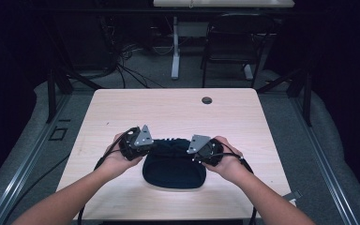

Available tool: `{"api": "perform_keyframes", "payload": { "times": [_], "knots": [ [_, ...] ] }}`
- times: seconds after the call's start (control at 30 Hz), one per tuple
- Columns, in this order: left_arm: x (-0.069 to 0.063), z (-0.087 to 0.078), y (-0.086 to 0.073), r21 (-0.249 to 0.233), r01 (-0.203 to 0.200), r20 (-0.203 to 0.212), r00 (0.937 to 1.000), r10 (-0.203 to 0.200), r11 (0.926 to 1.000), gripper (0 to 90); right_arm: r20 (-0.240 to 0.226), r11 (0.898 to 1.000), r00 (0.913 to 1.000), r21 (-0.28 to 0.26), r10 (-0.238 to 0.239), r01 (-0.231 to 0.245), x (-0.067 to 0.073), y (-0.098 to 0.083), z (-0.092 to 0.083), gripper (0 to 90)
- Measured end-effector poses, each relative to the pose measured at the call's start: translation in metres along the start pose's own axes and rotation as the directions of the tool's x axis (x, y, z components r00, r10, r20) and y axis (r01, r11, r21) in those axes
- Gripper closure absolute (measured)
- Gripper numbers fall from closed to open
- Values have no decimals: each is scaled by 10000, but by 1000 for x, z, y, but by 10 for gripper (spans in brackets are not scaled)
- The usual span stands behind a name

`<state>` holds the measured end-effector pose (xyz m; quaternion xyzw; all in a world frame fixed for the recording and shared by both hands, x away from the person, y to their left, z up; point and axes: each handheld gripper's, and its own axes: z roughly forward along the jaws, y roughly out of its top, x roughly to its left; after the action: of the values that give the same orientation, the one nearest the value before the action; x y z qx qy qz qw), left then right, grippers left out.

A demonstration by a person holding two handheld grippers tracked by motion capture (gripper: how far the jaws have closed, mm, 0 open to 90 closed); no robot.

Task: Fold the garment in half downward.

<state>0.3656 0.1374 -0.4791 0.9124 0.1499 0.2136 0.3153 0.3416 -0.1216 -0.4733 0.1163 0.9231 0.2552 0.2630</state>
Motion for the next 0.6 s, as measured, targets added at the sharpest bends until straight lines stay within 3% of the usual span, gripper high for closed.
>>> {"api": "perform_keyframes", "payload": {
  "times": [0.13, 0.2, 0.27, 0.53, 0.6],
  "knots": [
    [-5, 1, -5, 37, -7, 182, 9998, 7, 10000, 853, -182, 9999, 9998, -48, 130, -131, 8, -4, 2, 857],
    [-9, 2, -7, 130, -51, 281, 9996, 48, 9999, 853, -196, 9997, 9997, 228, -116, 120, 10, -5, 1, 858],
    [-11, 4, -10, 167, -58, 390, 9992, 51, 9998, 853, -256, 9999, 9996, 129, 101, -97, 14, -6, 2, 858],
    [-24, 8, -22, 312, -77, 742, 9972, 54, 9995, 854, -614, 9995, 9981, 309, 9, 10, 31, -14, 7, 858],
    [-27, 9, -24, 347, -147, 799, 9967, 119, 9993, 853, -687, 9996, 9975, 206, 182, -168, 35, -16, 8, 858]
  ]
}}
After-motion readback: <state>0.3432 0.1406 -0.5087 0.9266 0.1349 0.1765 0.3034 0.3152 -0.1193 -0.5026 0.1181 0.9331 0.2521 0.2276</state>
